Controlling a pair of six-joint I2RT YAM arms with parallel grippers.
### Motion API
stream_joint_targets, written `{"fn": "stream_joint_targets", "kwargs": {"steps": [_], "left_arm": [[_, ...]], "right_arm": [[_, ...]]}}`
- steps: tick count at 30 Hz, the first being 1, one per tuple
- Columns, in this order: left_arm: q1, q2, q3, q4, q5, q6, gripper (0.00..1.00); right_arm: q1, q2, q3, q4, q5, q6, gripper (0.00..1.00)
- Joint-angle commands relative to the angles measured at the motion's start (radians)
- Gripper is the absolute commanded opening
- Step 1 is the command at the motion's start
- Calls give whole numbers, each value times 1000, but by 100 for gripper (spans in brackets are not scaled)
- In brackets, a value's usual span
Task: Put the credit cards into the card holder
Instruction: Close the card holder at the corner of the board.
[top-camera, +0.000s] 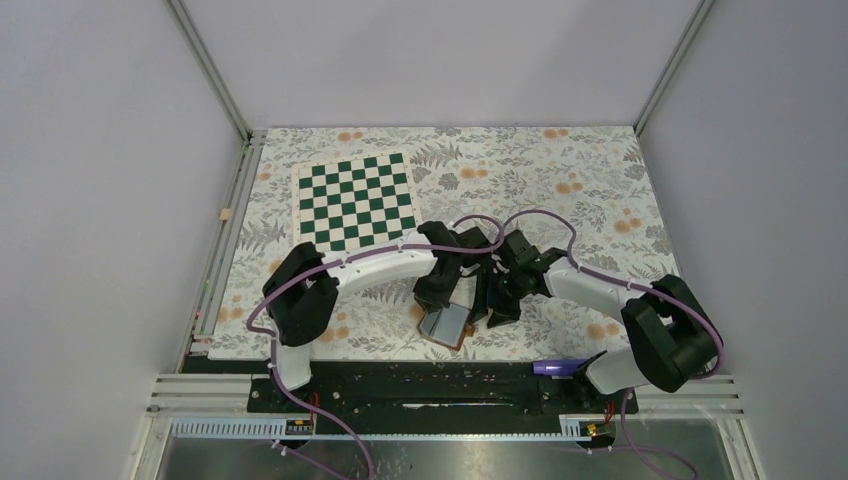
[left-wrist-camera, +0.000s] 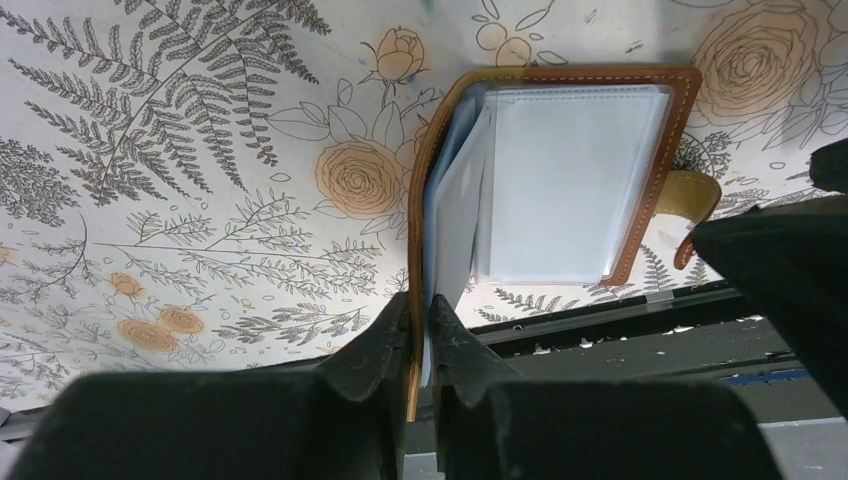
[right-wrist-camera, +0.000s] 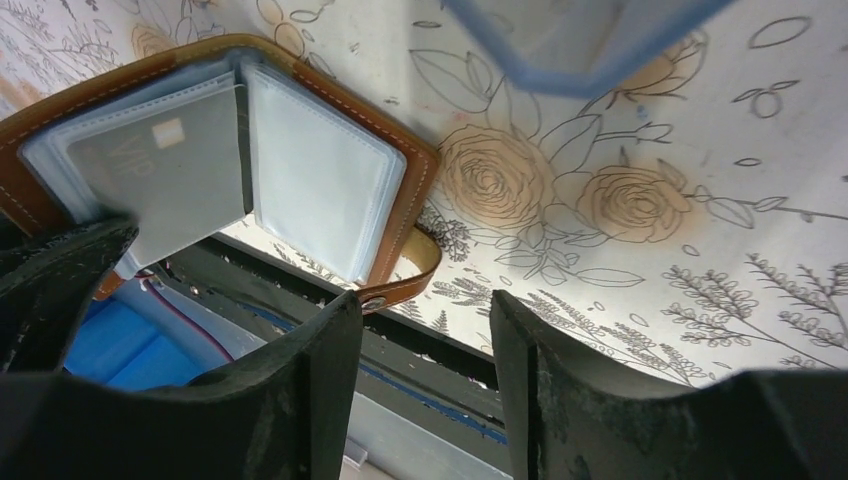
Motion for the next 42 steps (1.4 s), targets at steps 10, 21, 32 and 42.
{"fn": "stream_joint_targets", "kwargs": {"steps": [10,21,32,42], "left_arm": [[-11,10,36,-35,-36,-12,11],[-13,21,38,-35,-31,-10,11],[-13,11,24,-33,-39,-20,12],[-13,-5,-1,-12,-27,-32,13]], "right_arm": [[100,45,63,-102,80,13,58],[107,-37,59,-19,45,46,64],[170,88,142,-155,210,-2,57],[173,8,77,-53,110,62,53]]}}
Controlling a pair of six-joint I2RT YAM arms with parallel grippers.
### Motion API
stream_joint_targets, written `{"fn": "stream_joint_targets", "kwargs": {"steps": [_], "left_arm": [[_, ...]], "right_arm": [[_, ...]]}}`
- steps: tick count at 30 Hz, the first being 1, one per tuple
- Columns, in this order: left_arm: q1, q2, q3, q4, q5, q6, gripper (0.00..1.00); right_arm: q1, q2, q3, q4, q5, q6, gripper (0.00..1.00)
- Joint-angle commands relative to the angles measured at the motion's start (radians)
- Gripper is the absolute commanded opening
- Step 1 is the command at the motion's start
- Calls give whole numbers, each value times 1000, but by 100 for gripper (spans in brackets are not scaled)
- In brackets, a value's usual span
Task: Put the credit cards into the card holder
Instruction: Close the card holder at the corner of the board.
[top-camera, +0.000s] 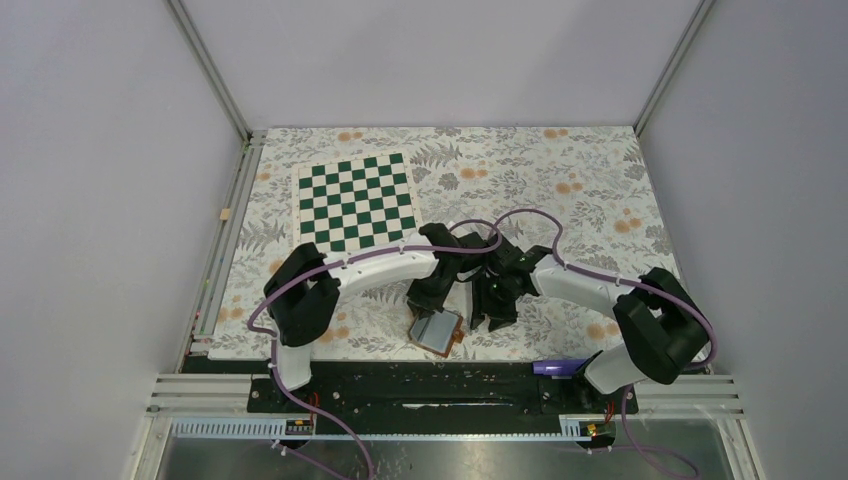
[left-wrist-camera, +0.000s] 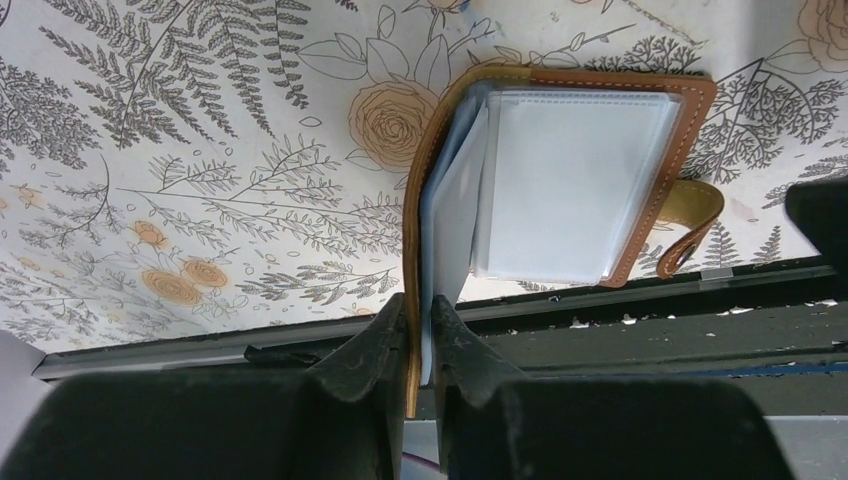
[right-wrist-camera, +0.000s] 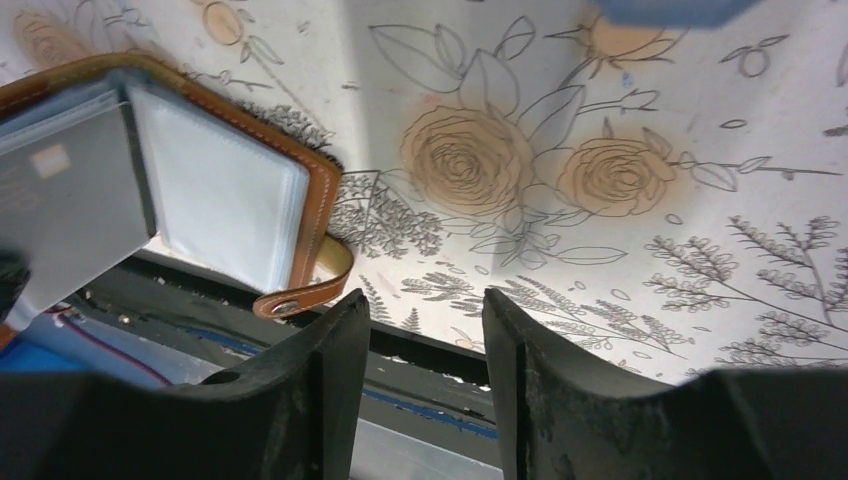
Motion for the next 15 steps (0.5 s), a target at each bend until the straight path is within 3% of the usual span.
{"fn": "stream_joint_targets", "kwargs": {"steps": [1,6,11,15], "left_arm": [[-4,-18,-13,102,-5,-17,13],[10,-69,-105,193,52,-48,10],[35,-140,-181,274,86,-77,0],[53,-166,-196,276,76,-80,0]], "right_arm": [[58,-59,-14,99,-67,55,54],[58,-50,-20,198,-112,115,59],[63,10,13,217,-126,116,59],[84,52,50,181,-116,101,57]]}}
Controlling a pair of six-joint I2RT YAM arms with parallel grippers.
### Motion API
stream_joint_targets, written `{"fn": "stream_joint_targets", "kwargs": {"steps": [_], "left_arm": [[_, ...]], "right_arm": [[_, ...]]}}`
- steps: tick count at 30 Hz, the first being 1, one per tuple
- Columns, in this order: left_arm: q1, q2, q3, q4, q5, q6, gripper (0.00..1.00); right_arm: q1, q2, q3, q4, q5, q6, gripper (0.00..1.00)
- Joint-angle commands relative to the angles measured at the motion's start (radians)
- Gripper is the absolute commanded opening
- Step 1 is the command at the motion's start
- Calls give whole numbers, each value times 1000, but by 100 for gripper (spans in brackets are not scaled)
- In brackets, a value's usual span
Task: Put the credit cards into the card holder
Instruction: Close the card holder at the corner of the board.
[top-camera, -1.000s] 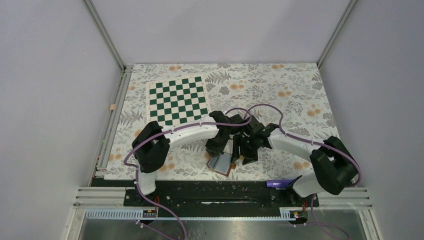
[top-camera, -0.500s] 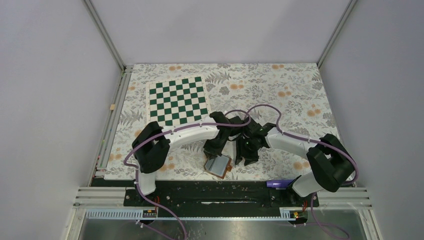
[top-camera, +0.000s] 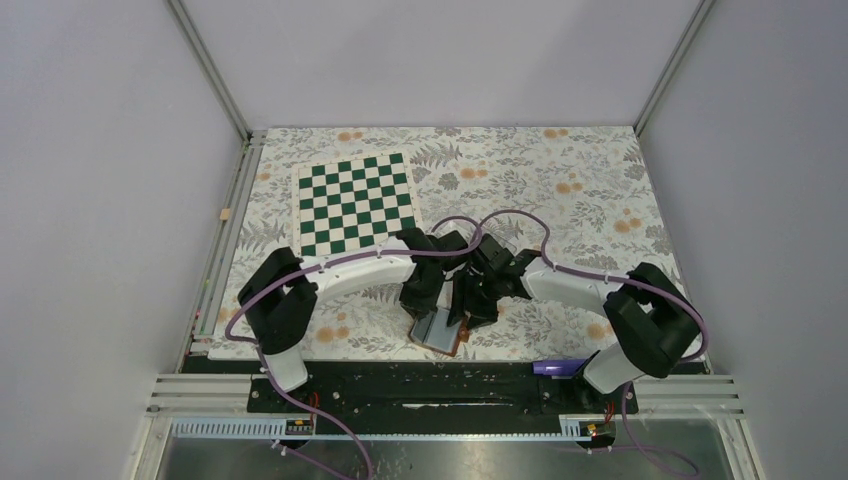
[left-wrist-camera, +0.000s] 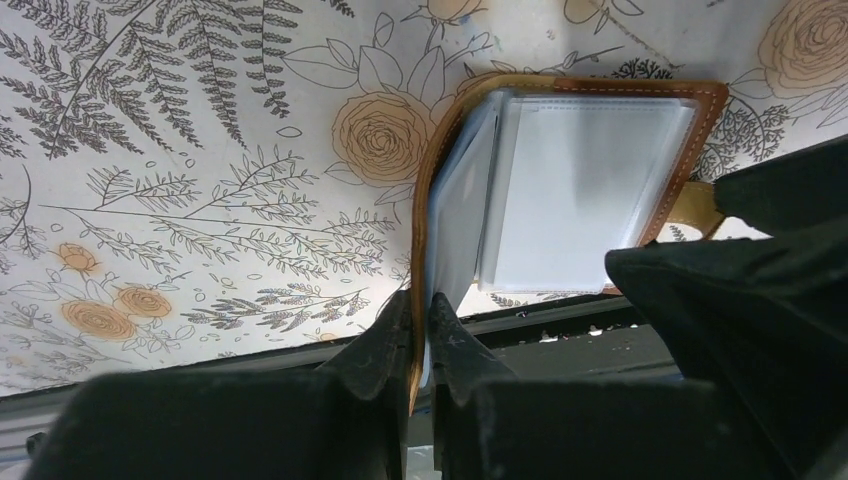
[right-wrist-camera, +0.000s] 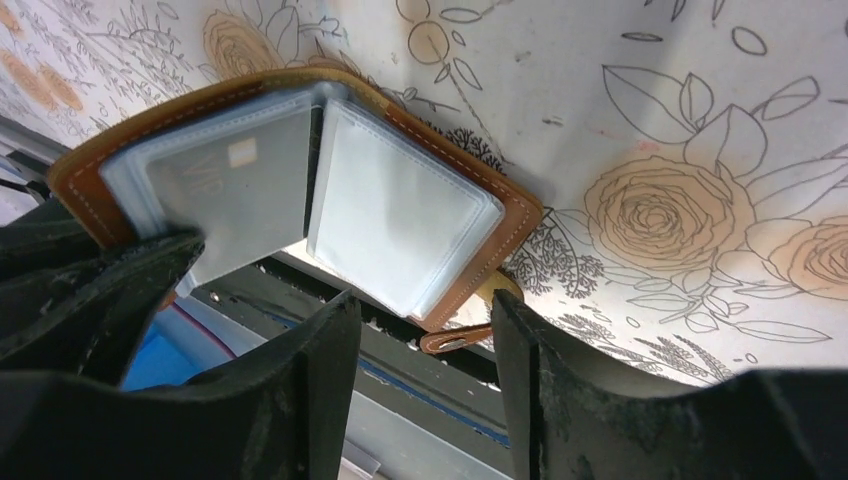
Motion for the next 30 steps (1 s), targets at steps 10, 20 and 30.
{"fn": "stream_joint_targets", "kwargs": {"steps": [10,20,30], "left_arm": [[49,-82,-42,36,-64,-40,0],[49,-61,-2,-5,-77,-37,2],[47,-73,-20,40,-21,-38,35]], "right_arm": [[74,35,77,-187,145,-90,50],[105,87,114,-206,154,-108,44],[105,101,121,-166,158,-92,43]]}}
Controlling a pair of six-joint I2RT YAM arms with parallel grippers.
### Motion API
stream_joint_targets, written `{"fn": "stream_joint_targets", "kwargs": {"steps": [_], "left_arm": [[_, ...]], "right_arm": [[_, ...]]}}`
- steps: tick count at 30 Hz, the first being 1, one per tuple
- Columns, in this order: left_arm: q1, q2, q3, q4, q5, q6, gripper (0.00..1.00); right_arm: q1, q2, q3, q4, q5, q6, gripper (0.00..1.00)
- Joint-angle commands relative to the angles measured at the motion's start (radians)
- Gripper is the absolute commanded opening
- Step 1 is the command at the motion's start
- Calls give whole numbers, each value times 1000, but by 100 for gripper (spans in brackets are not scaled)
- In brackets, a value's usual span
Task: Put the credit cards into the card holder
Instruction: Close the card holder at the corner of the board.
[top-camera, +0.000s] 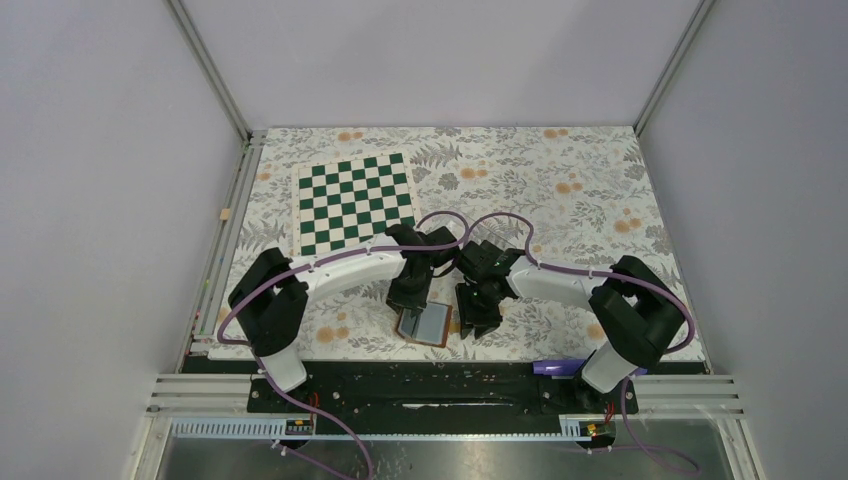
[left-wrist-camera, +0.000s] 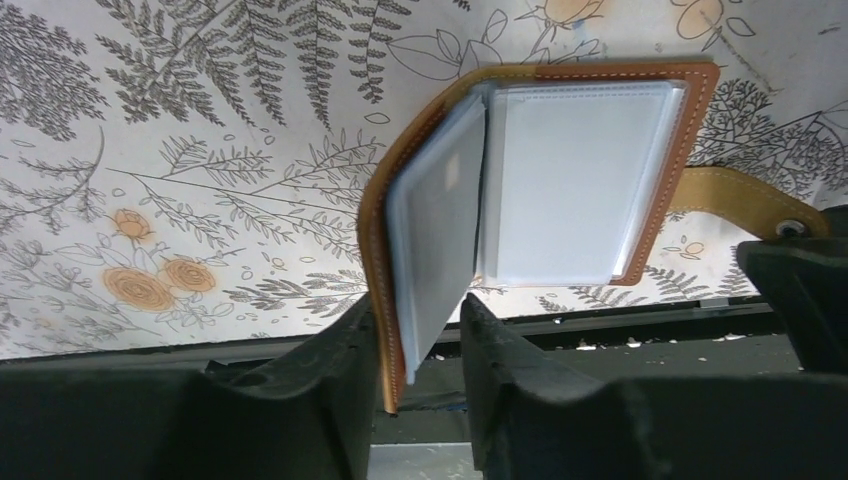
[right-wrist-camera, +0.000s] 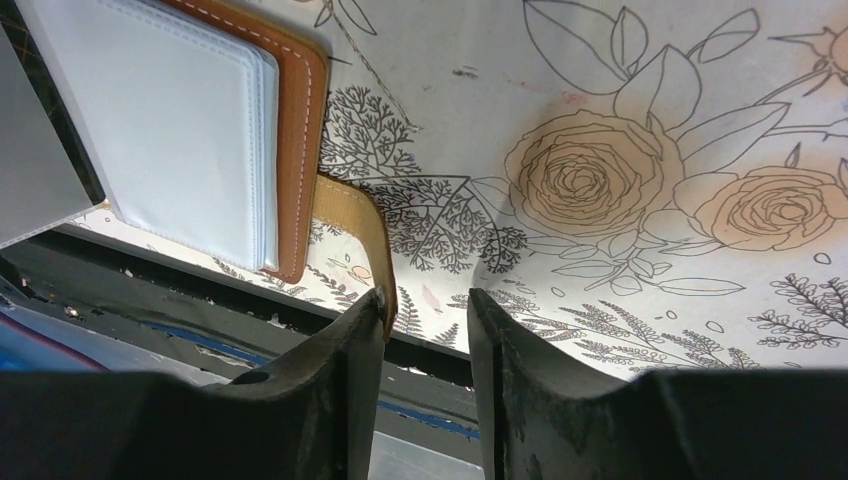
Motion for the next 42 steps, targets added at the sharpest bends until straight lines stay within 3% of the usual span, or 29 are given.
{"fn": "stream_joint_targets", "kwargs": {"steps": [1,4,12,24,31,36,38,40,42], "left_arm": [[-2,-34,16,86,38,-14,38],[-1,-65,-13,153,102,-25,44],[-1,-137,-92,336,249,-86,46],[49,-182,-353,763,453,-256,48],[67,-126,-449,967,557,-308,48],[80,-121,-493,1018,571,-324,48],[83,-122,-501,1018,569,-324,47],[87,-123,-506,1014,568,-322,41],[89,-120,-503,993,559,-310,27]], "right_arm": [[33,7,39,22,34,6,43],[33,16,38,29,31,6,37],[31,18,35,31,33,17,15],[-9,-96,-74,103,-9,75,13],[-31,-159,-123,156,-51,87,21],[-61,-223,-143,175,-62,87,44],[-73,-255,-155,191,-66,89,46],[-88,-277,-161,204,-71,86,46],[-100,-298,-166,221,-71,77,46]]}}
